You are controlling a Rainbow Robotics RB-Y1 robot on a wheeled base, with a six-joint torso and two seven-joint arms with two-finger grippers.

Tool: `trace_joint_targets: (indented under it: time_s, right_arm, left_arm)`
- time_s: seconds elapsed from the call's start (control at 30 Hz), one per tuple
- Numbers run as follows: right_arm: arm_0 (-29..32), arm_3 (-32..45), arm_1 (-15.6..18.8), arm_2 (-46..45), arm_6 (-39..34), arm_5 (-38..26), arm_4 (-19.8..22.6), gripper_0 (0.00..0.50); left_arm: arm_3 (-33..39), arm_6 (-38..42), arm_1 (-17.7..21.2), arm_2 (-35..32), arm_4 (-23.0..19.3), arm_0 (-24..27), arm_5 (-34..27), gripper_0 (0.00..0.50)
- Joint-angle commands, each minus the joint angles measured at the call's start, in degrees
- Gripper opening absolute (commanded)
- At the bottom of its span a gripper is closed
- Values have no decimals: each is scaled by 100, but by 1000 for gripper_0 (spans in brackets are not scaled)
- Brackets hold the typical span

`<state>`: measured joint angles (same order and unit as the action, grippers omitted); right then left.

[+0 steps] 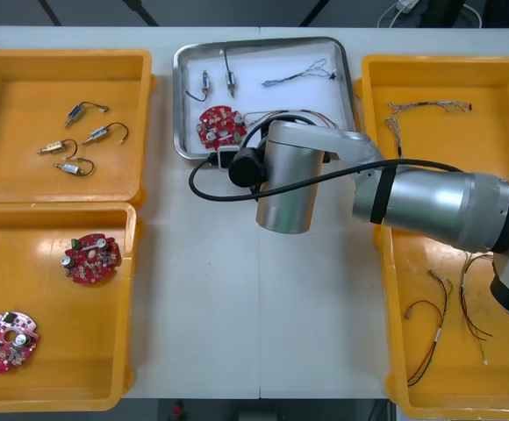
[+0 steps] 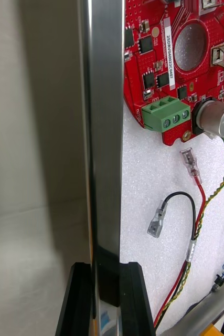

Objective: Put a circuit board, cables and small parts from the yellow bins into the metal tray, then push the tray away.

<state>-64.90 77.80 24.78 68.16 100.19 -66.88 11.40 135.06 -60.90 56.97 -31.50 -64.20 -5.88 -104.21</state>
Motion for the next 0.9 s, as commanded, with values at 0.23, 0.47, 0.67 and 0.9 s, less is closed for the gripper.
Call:
trace_joint_targets:
  time_s: [0.23, 0.47, 0.67, 0.9]
  right_arm:
    - [-269, -924, -325, -118, 167, 773, 20, 0]
    - [-330, -1127, -351, -136, 132, 1221, 20, 0]
    - [-321, -1294, -386, -197, 71, 1599, 20, 0]
    - [-330, -1311, -386, -206, -17, 1635, 64, 78]
  left_arm:
    - [144, -71, 104, -155, -31, -107, 41, 500]
    - [144, -71, 104, -155, -31, -107, 41, 500]
    - [144, -71, 104, -155, -31, -107, 41, 500]
    - [144, -71, 104, -155, -31, -107, 41, 500]
